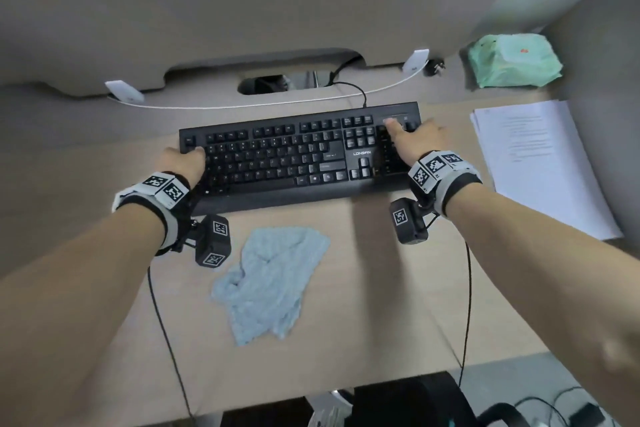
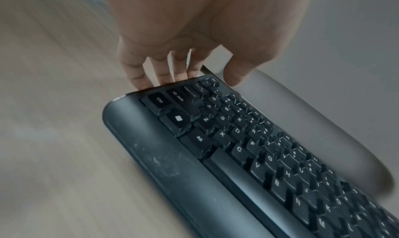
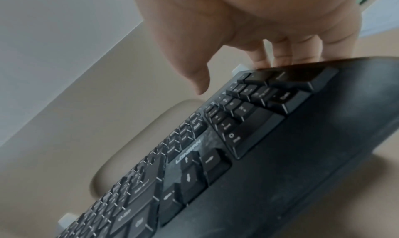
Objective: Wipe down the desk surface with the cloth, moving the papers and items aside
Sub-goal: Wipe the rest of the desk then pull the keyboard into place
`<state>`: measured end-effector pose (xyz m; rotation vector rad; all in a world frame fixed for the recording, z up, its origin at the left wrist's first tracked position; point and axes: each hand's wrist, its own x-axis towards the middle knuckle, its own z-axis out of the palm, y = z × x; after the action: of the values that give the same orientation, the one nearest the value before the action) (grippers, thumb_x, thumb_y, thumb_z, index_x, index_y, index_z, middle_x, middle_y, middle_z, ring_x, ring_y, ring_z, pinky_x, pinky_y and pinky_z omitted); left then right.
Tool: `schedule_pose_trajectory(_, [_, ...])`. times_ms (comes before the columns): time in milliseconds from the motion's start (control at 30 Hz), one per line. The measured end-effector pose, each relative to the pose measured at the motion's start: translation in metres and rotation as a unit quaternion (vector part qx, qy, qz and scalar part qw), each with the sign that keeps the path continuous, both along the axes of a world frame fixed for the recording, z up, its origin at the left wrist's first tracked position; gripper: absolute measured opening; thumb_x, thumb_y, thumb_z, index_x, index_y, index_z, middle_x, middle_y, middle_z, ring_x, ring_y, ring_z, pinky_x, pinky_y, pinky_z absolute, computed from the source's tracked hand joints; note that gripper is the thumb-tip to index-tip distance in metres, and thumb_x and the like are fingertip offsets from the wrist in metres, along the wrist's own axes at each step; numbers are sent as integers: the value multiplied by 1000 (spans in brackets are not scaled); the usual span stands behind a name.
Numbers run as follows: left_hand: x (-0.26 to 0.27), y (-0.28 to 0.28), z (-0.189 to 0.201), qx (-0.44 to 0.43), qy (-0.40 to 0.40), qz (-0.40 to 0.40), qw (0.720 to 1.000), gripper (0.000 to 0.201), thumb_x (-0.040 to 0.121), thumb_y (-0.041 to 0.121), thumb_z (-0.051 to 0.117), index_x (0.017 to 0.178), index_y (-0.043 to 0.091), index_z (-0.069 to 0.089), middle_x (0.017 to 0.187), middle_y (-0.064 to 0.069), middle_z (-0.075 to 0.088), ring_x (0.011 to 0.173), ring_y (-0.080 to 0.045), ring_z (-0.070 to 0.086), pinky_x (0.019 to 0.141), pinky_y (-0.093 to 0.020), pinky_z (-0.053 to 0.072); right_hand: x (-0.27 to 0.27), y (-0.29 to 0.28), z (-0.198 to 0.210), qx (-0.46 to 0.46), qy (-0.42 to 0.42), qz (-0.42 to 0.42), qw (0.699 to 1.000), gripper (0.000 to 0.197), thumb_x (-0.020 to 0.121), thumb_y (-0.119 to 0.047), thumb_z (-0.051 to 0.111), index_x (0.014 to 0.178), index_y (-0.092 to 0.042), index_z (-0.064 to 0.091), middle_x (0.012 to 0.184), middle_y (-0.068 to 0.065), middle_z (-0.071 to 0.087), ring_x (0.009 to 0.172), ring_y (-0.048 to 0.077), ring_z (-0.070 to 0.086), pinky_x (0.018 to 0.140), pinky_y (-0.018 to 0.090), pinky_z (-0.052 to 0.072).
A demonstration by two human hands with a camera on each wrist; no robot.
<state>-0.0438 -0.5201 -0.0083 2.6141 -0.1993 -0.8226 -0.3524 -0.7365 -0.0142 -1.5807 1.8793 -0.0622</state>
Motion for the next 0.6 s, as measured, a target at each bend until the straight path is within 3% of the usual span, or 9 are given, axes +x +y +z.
schedule_pose_trajectory(167, [101,75,5,-7,-6,60,998,50,90,38,54,123,1,61,125,-21,62,115,-40,57,100,-37,42,115,59,-6,22,-14,23,999,86,78,-71,58,134,-6,44,139,17,46,124,36,51,104,46,42])
schedule_pose_trajectory(300, [159,113,8,-8,-9,117,993,57,89,41,57,125,-2,57,128,-22,60,118,-40,56,100,-37,41,188,91,-11,28,-19,45,998,92,79,-71,57,138,-2,41,142,16,45,124,35,51,104,43,41])
schedule_pose_trajectory(367, [188,132,8,-20,-8,121,992,54,88,44,57,126,5,58,127,-17,61,118,-38,56,97,-34,40,225,105,-13,35,-18,58,998,92,81,-69,58,140,-1,39,143,18,44,127,35,49,104,42,40])
schedule_pose_trajectory(467, [221,151,6,-40,-18,120,992,54,76,52,57,120,21,61,121,-8,65,111,-35,60,98,-36,44,266,120,-13,39,-2,74,997,91,83,-69,56,143,-3,36,145,17,40,130,35,46,106,43,37])
schedule_pose_trajectory(600, [254,157,-5,-48,-33,114,992,65,63,56,56,118,22,63,117,-7,67,106,-35,62,98,-44,47,296,127,-19,42,17,86,995,96,83,-70,54,147,-2,31,148,17,38,135,34,41,109,45,34])
